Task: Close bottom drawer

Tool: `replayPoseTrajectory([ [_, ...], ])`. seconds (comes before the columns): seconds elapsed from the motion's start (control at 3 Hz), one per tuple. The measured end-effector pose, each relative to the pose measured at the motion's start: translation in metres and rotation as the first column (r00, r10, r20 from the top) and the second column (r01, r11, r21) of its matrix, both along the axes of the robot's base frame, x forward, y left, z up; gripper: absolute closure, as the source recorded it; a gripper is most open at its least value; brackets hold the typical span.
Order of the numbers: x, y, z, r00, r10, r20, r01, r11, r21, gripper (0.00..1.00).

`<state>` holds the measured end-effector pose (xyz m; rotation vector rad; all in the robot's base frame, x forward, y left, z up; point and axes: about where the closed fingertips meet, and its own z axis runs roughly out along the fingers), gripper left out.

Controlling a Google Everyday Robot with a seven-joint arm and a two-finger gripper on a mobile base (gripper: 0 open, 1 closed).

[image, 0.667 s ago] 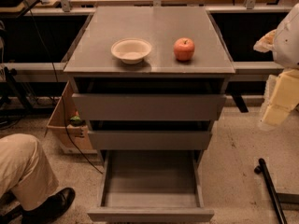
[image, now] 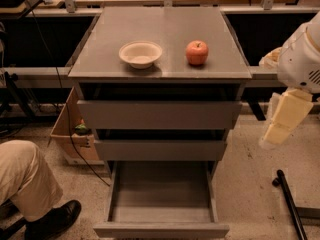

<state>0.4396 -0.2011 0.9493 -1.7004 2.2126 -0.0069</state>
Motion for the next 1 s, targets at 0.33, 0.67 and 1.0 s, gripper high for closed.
replayPoseTrajectory([
  [0.33, -0.008, 0.030, -0.043, 0.9997, 0.008, -0.024, -0.006, 0.995, 0.104, 0.00],
  [0.67, -0.018, 0.069, -0.108, 0.9975, 0.035, -0.062, -0.022, 0.980, 0.200, 0.00],
  [1.0, -0.037, 0.117, -0.183, 0.9906, 0.078, -0.113, -0.045, 0.963, 0.267, 0.00],
])
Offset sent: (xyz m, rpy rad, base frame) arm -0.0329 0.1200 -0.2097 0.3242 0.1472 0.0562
